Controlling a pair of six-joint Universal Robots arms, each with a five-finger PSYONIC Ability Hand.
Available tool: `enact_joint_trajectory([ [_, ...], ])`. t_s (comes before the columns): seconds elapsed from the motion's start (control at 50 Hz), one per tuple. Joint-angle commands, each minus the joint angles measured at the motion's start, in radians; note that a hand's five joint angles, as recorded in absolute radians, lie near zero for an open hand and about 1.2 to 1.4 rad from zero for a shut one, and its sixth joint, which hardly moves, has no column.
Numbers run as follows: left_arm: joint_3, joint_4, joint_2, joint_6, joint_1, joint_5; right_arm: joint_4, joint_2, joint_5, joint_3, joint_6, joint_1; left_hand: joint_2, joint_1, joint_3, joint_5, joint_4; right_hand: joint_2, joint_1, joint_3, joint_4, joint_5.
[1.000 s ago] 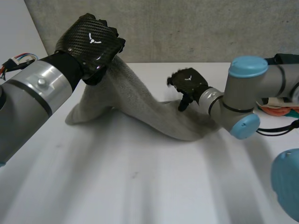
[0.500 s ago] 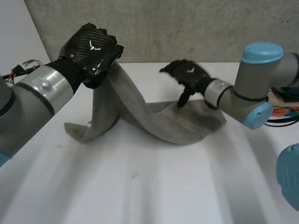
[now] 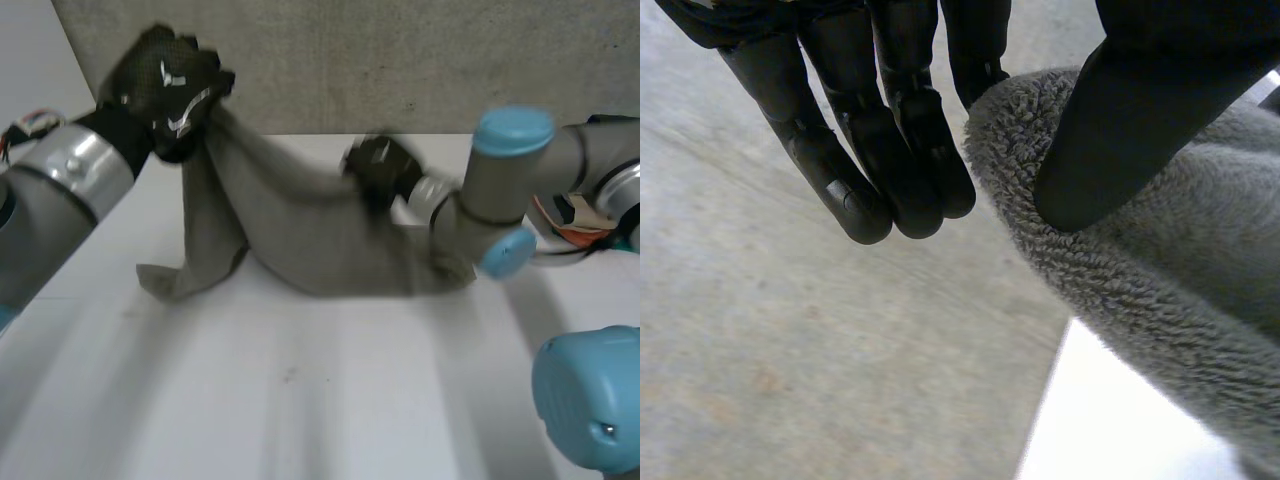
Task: Fold the laundry.
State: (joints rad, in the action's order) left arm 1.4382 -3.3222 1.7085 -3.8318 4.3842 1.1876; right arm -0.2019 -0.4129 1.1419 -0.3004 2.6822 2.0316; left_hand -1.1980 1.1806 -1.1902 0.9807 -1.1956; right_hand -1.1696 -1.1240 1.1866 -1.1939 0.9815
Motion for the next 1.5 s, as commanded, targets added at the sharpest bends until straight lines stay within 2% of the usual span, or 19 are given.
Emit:
enact_joint_trajectory([
  [0.02, -0.358, -0.100, 0.170, 0.014, -0.021, 0.153, 0.327, -0.150, 0.242, 0.092, 0.054, -0.044, -0.198, 0.216, -0.206, 0.241, -0.201, -0.227, -0.272, 0.210, -0.202, 0.240],
  [0.12, -0.629, -0.092, 0.249, 0.061, -0.066, 0.364, 0.461, -0.308, 0.272, -0.035, 0.057, -0.070, -0.198, 0.216, -0.206, 0.241, -0.201, -0.227, -0.272, 0.210, -0.202, 0.240],
  [0.2, -0.627, -0.059, 0.273, 0.107, -0.083, 0.446, 0.489, -0.392, 0.271, -0.170, 0.057, -0.086, -0.198, 0.216, -0.206, 0.241, -0.201, -0.227, -0.272, 0.210, -0.202, 0.240],
  [0.26, -0.555, -0.028, 0.273, 0.129, -0.088, 0.452, 0.483, -0.435, 0.265, -0.273, 0.056, -0.087, -0.198, 0.216, -0.206, 0.241, -0.201, -0.227, -0.272, 0.210, -0.202, 0.240],
  [0.34, -0.362, 0.003, 0.249, 0.152, -0.101, 0.420, 0.437, -0.507, 0.253, -0.497, 0.053, -0.099, -0.198, 0.216, -0.206, 0.241, -0.201, -0.227, -0.272, 0.210, -0.202, 0.240],
  [0.42, -0.095, -0.002, 0.227, 0.155, -0.130, 0.354, 0.380, -0.584, 0.239, -0.814, 0.035, -0.100, -0.198, 0.216, -0.206, 0.241, -0.201, -0.227, -0.272, 0.210, -0.202, 0.240],
  [0.5, 0.075, -0.023, 0.262, 0.147, -0.149, 0.328, 0.380, -0.590, 0.210, -1.030, -0.014, -0.097, -0.198, 0.216, -0.206, 0.241, -0.201, -0.227, -0.272, 0.210, -0.202, 0.240],
  [0.58, 0.131, -0.030, 0.342, 0.123, -0.152, 0.346, 0.398, -0.542, 0.211, -1.131, -0.064, -0.103, -0.198, 0.216, -0.206, 0.241, -0.201, -0.227, -0.272, 0.210, -0.202, 0.240],
  [0.72, 0.117, -0.013, 0.367, 0.110, -0.137, 0.394, 0.371, -0.492, 0.256, -1.111, -0.052, -0.140, -0.198, 0.216, -0.206, 0.241, -0.201, -0.227, -0.272, 0.210, -0.202, 0.240],
  [0.74, 0.114, -0.011, 0.355, 0.115, -0.137, 0.394, 0.351, -0.492, 0.266, -1.099, -0.015, -0.148, -0.198, 0.216, -0.206, 0.241, -0.201, -0.049, -0.095, 0.032, -0.025, 0.063],
  [0.82, 0.114, -0.013, 0.326, 0.127, -0.143, 0.383, 0.303, -0.495, 0.285, -1.066, 0.106, -0.168, -0.198, 0.216, -0.206, 0.241, -0.201, 0.161, 0.115, -0.178, 0.185, -0.147],
  [0.88, 0.114, -0.016, 0.318, 0.136, -0.147, 0.379, 0.263, -0.488, 0.300, -1.034, 0.195, -0.183, -0.198, 0.216, -0.206, 0.241, -0.201, 0.451, 0.406, -0.468, 0.476, -0.438],
  [0.94, 0.111, -0.016, 0.319, 0.143, -0.144, 0.380, 0.207, -0.453, 0.317, -0.981, 0.251, -0.198, -0.198, 0.216, -0.206, 0.241, -0.201, 0.496, 0.450, -0.513, 0.520, -0.482],
  [1.1, 0.113, -0.010, 0.319, 0.153, -0.129, 0.374, 0.081, -0.374, 0.312, -0.862, 0.214, -0.220, -0.198, 0.216, -0.206, 0.241, -0.201, 0.505, 0.459, -0.522, 0.529, -0.491],
  [1.22, 0.116, -0.010, 0.319, 0.153, -0.127, 0.377, 0.044, -0.359, 0.318, -0.824, 0.125, -0.231, -0.198, 0.216, -0.206, 0.241, -0.201, 0.473, 0.427, -0.489, 0.497, -0.459],
  [1.3, 0.119, -0.008, 0.316, 0.153, -0.127, 0.375, 0.053, -0.371, 0.314, -0.826, 0.044, -0.251, -0.198, 0.216, -0.206, 0.241, -0.201, 0.358, 0.312, -0.375, 0.382, -0.345],
  [1.34, 0.123, -0.005, 0.316, 0.153, -0.126, 0.375, 0.058, -0.380, 0.306, -0.827, 0.004, -0.260, -0.198, 0.216, -0.206, 0.241, -0.201, 0.224, 0.178, -0.241, 0.248, -0.210],
  [1.4, 0.131, 0.001, 0.313, 0.152, -0.130, 0.374, 0.053, -0.388, 0.286, -0.835, -0.045, -0.264, -0.198, 0.216, -0.206, 0.241, -0.201, -0.226, -0.271, 0.209, -0.201, 0.239],
  [1.5, 0.146, 0.035, 0.312, 0.146, -0.144, 0.369, 0.035, -0.420, 0.256, -0.896, -0.145, -0.266, -0.198, 0.216, -0.206, 0.241, -0.201, -0.227, -0.272, 0.210, -0.202, 0.240],
])
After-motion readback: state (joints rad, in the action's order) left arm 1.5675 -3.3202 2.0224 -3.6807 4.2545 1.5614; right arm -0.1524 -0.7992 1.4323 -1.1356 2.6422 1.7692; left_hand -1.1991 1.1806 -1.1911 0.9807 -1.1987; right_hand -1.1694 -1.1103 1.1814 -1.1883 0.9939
